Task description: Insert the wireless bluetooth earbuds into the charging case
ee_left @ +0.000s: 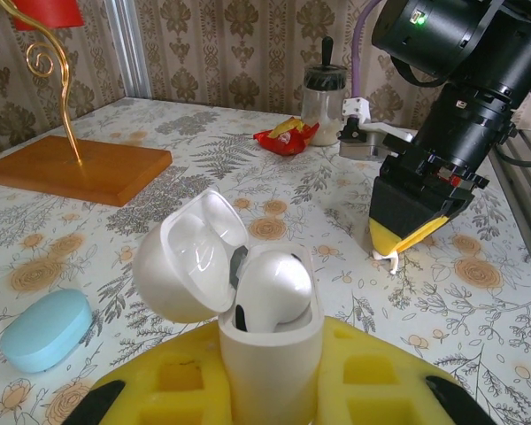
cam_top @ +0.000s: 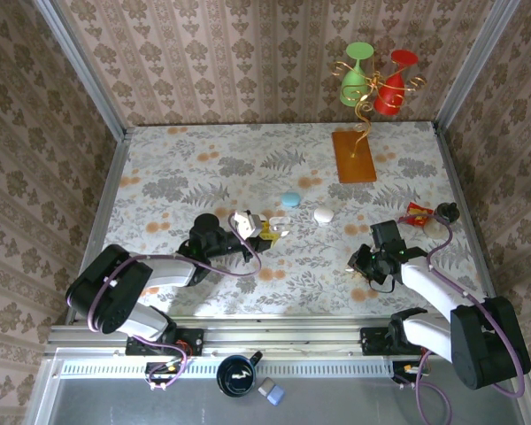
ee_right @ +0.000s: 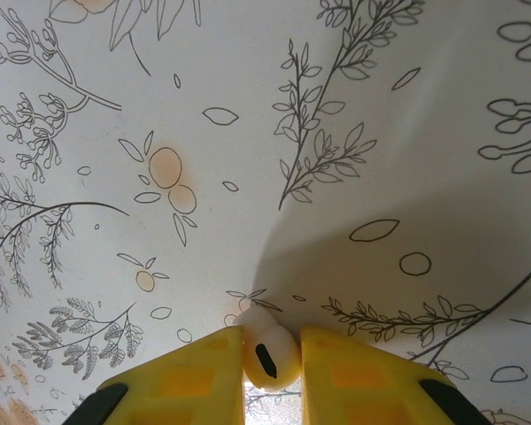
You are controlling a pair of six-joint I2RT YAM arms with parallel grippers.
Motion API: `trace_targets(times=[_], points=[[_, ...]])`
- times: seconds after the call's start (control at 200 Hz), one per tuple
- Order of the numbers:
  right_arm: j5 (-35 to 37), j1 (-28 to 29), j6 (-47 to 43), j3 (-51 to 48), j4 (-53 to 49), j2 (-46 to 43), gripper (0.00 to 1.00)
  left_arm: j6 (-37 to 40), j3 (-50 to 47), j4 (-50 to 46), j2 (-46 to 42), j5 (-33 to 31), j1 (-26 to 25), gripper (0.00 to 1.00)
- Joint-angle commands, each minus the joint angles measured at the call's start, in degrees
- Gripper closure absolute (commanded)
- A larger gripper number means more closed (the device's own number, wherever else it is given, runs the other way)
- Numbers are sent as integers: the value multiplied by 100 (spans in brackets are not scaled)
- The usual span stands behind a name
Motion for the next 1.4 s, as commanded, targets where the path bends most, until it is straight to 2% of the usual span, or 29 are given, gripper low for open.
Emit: trace_targets(times=[0.0, 0.135, 0.355, 0.525, 0.695, 1.1, 1.24, 1.395], points=[[26, -29, -92, 1, -123, -121, 80, -14, 36, 279, 19, 120, 28, 100], [29, 32, -416, 82, -93, -463, 80, -78, 42, 273, 6, 214, 36, 100], [321, 370, -1267, 538, -57, -1302, 83, -206, 131, 147, 19, 942, 144, 100], [484, 679, -2249, 1069, 14, -1540, 83, -339, 244, -235, -55, 1473, 264, 100], [287, 1194, -3287, 1473, 378, -1724, 83, -366, 445, -779, -127, 1722, 273, 100], [-221, 2445, -4639, 2367, 836, -1116, 80, -600, 580, -828, -153, 2044, 273, 100], [-241, 2806, -4904, 2599, 764, -730, 79, -838, 518, -478, -161, 2093, 290, 100], [-198, 2959, -5036, 2596, 811, -470, 79, -1110, 461, -113, -162, 2111, 326, 100]])
